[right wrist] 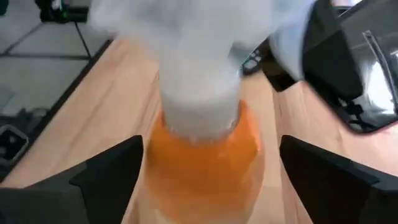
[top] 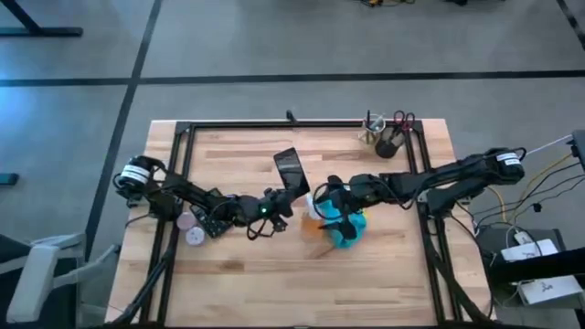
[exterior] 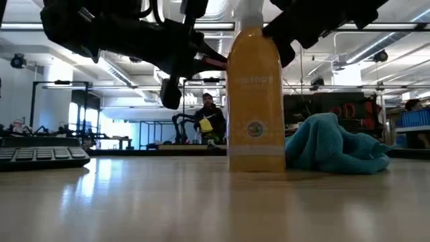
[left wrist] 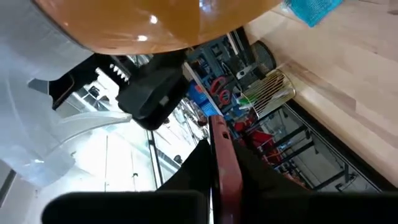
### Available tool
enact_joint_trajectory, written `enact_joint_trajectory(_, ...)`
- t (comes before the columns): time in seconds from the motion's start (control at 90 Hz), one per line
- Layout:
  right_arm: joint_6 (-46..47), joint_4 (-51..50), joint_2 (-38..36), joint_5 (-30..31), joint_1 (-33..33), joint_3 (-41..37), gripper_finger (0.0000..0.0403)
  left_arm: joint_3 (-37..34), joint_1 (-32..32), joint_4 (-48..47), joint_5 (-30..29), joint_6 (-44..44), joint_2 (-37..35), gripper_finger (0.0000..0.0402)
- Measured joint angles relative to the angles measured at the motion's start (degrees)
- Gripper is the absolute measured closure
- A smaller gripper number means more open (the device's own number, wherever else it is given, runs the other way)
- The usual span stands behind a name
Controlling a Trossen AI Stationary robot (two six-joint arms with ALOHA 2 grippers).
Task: Apply microfiber cloth
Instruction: Spray the pink cellphone using the yellow spray bottle
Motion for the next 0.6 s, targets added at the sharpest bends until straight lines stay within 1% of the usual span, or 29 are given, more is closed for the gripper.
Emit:
enact_joint_trajectory(0.144, -3.72, -0.35, -0.07, 0.37, -0.07, 0.65, 0.0016, 0.00, 0.00, 0.05, 0.00, -0.01, 0.00, 0.0388)
enact_joint_trajectory(0.322, -6.92, -4.61, -0.36, 0.41, -0.83, 3.57, 0.0004, -0.07, -0.04, -0.03, 0.02, 0.07, 0.00, 0.0388)
enact_joint_trajectory(0.533, -11.71, -2.66, 1.24, 0.42, -0.85, 5.64, 0.0004, 0.05, -0.04, 0.39, 0.05, 3.12, 0.00, 0.0388)
enact_joint_trajectory(0.6, -12.64, -0.46, 2.15, 0.40, -0.85, 6.02, 0.0004, 0.55, -0.04, 0.39, 0.06, 4.48, 0.00, 0.0388)
